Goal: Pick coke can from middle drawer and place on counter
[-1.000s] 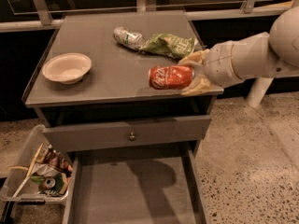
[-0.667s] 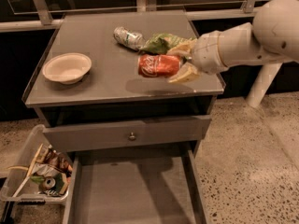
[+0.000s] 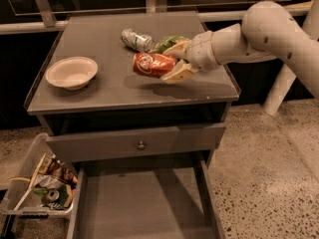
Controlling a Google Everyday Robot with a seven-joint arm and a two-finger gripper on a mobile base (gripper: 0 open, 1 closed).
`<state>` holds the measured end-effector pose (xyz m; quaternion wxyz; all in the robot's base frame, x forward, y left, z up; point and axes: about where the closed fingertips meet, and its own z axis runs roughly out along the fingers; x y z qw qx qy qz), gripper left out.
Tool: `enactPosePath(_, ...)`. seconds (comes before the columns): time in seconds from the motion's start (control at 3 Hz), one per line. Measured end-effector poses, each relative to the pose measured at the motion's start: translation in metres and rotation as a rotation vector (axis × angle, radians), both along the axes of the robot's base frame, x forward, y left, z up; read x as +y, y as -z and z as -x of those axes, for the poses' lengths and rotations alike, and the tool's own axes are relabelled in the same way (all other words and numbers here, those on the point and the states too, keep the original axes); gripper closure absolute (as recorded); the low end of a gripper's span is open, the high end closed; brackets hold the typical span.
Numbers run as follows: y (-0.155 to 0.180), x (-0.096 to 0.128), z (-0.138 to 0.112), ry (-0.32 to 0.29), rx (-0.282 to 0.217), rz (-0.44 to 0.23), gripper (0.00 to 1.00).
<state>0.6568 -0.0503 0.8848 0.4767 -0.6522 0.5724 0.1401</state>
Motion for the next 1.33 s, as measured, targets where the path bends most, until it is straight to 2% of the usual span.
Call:
enactPosePath(0.33,0.012,0.006,-0.011,0.041,0.072,-0.018,1.00)
enactPosePath(0.67,0.019,0.001,-0.017,0.142,0.128,-0.021,1.00)
enactPosePath(1.0,0.025,-0.002,-0.022,0.238,0.170,-0.026,1.00)
enactPosePath(1.33,0.028,-0.003,-0.024,0.286,0.191,-0.036,1.00)
